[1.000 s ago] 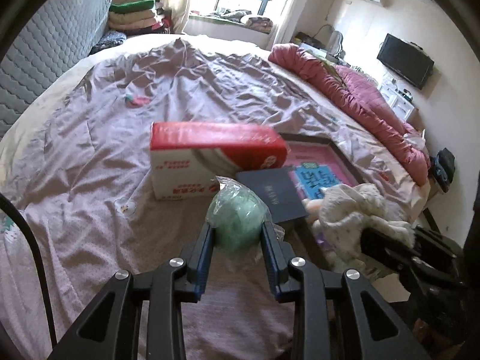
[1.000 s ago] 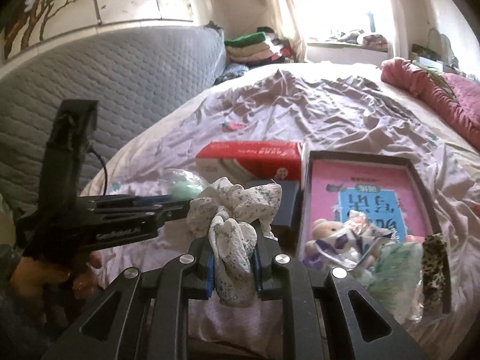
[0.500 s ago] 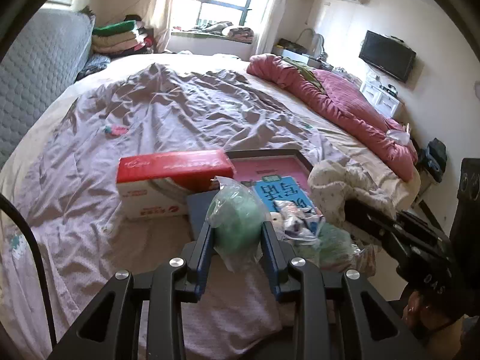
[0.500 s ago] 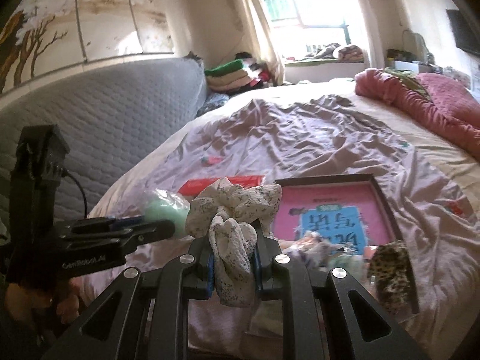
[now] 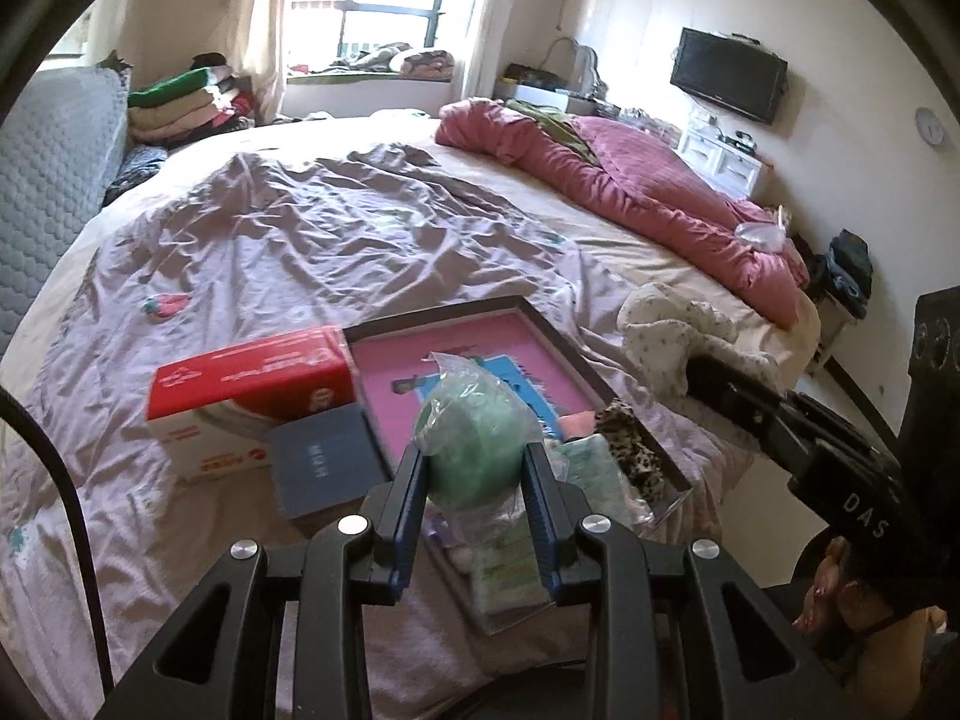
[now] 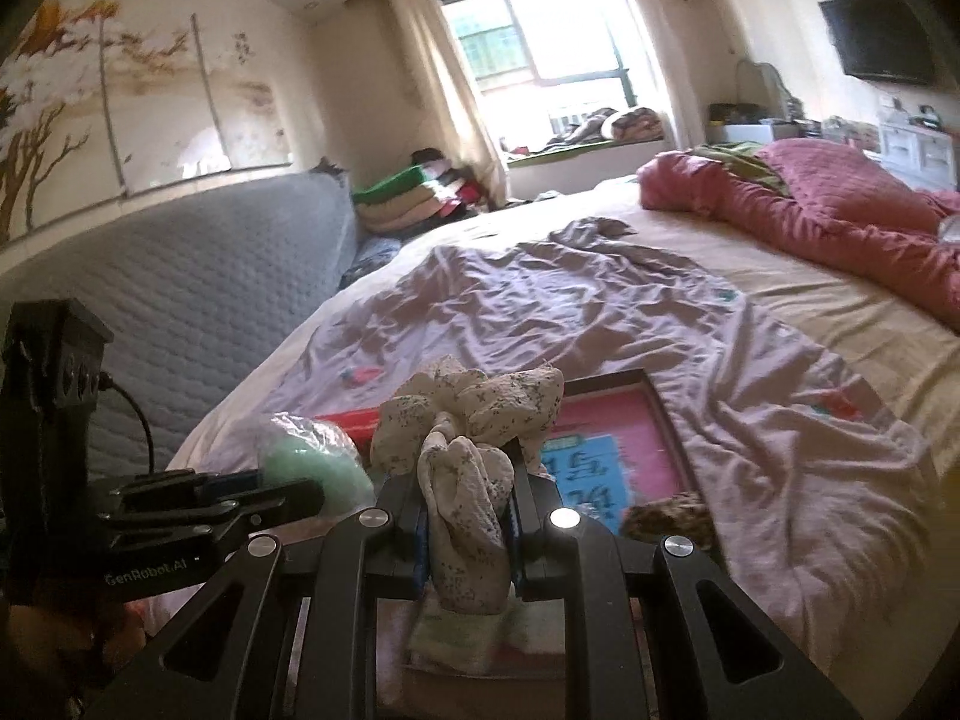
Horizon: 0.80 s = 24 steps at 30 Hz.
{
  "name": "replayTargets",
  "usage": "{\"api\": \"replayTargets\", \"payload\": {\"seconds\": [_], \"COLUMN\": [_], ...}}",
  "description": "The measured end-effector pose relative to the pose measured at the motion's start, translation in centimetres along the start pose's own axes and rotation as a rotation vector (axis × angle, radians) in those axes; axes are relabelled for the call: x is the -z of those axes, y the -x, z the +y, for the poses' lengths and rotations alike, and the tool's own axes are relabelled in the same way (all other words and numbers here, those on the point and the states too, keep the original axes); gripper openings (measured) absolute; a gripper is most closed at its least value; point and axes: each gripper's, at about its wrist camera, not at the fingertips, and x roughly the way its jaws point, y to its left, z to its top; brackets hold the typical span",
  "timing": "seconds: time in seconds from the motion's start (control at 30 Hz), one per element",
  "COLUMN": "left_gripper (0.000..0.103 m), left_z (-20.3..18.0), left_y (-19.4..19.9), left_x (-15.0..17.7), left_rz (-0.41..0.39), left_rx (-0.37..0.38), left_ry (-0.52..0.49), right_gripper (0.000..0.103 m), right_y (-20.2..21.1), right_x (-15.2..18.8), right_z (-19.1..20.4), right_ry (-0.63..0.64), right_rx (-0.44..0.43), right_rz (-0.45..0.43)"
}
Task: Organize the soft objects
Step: 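Carry the green ball with left tool while right carries the floral cloth over the tray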
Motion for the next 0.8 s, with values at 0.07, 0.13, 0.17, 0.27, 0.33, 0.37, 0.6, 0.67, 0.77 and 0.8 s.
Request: {"api": "replayTargets", "payload": {"seconds": [0.07, 0.13, 0.17, 0.27, 0.33, 0.37, 0.6, 0.67, 0.77, 0.8], "left_gripper": [0.032, 0.032, 0.032, 0.032, 0.032, 0.032, 0.032, 0.032, 0.032, 0.032], "left_z": [-0.8, -1.7, -2.1, -3.1, -3.3, -3.4, -4.0, -4.1, -4.1, -4.1], "left_y": [-1.0, -2.2, -2.7, -5.0, -6.4, -7.3, -10.2, -10.8, -11.2, -11.3], "left_x": [-0.4, -0.7, -0.8, -1.0, -1.0, -1.0, -0.4, -0.2, 0.0, 0.1], "left_rz": [0.012, 0.028, 0.035, 0.064, 0.083, 0.098, 0.134, 0.142, 0.147, 0.148], "left_rx": [0.008, 0.008, 0.006, -0.005, -0.024, -0.028, -0.050, -0.049, -0.054, -0.055], "left_ry": [-0.007, -0.022, -0.030, -0.050, -0.053, -0.054, -0.085, -0.090, -0.100, -0.102], "right_gripper": [0.019, 0.019, 0.019, 0.019, 0.019, 0.019, 0.019, 0.020, 0.020, 0.020], "right_y": [0.1, 0.1, 0.2, -0.3, -0.7, -0.9, -3.6, -4.9, -6.6, -7.2], "right_x": [0.1, 0.2, 0.3, 0.6, 0.8, 0.9, 1.8, 2.2, 2.9, 3.2], "right_z": [-1.0, -2.0, -2.5, -4.0, -4.9, -5.3, -6.7, -6.7, -7.1, -7.2], "right_ry": [-0.015, -0.032, -0.042, -0.070, -0.087, -0.092, -0.103, -0.095, -0.106, -0.111], "right_rx": [0.016, 0.021, 0.027, 0.046, 0.058, 0.064, 0.072, 0.074, 0.075, 0.072], "right_rz": [-0.003, -0.004, -0.006, 0.002, 0.007, 0.011, 0.059, 0.089, 0.127, 0.140]}}
